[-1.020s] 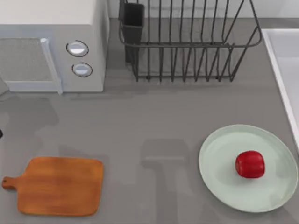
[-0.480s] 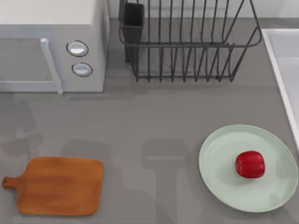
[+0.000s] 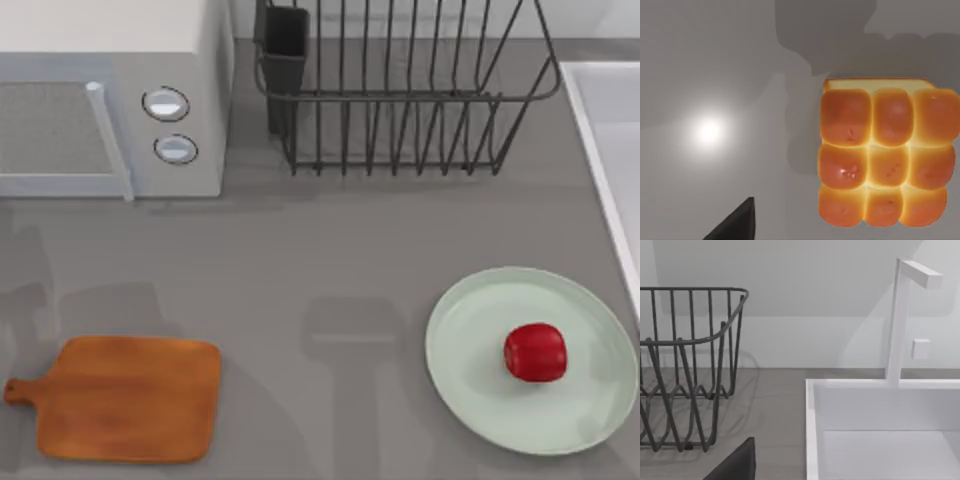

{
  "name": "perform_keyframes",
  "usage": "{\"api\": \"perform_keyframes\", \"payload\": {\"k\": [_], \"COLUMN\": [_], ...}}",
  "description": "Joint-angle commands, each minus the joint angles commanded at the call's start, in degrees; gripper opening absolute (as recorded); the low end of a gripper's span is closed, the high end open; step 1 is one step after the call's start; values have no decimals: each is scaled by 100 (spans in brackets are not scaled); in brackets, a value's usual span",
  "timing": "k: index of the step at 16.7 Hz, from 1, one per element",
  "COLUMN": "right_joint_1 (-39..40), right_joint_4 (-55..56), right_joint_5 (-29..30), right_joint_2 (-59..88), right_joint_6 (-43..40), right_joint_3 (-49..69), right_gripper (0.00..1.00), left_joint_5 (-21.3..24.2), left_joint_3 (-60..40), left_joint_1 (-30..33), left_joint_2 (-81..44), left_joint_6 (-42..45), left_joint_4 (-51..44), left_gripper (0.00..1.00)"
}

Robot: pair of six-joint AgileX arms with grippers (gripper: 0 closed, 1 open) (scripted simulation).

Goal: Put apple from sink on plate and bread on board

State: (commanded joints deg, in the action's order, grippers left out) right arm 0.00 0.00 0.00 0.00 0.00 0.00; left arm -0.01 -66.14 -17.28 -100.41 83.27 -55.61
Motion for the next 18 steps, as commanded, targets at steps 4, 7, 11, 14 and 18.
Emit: {"api": "perform_keyframes", "payload": {"k": [4, 7, 11, 14, 18], "right_joint_1": [0, 0, 0, 0, 0], "right_joint_4": [0, 0, 0, 0, 0], "right_joint_5": [0, 0, 0, 0, 0], "right_joint_2": [0, 0, 0, 0, 0], "right_joint_6": [0, 0, 0, 0, 0], "right_joint_3": [0, 0, 0, 0, 0], "right_gripper": [100, 100, 100, 100, 100], "left_joint_5": [-1, 1, 3, 3, 3], "left_joint_3": [84, 372, 793, 838, 838], "left_joint_1": [19, 7, -7, -10, -10], "left_joint_2": [-33, -301, -698, -752, -752], "left_joint_6": [-18, -8, 14, 22, 22], "left_joint_4": [109, 684, 1514, 1589, 1589], "left_gripper": [100, 100, 100, 100, 85]}}
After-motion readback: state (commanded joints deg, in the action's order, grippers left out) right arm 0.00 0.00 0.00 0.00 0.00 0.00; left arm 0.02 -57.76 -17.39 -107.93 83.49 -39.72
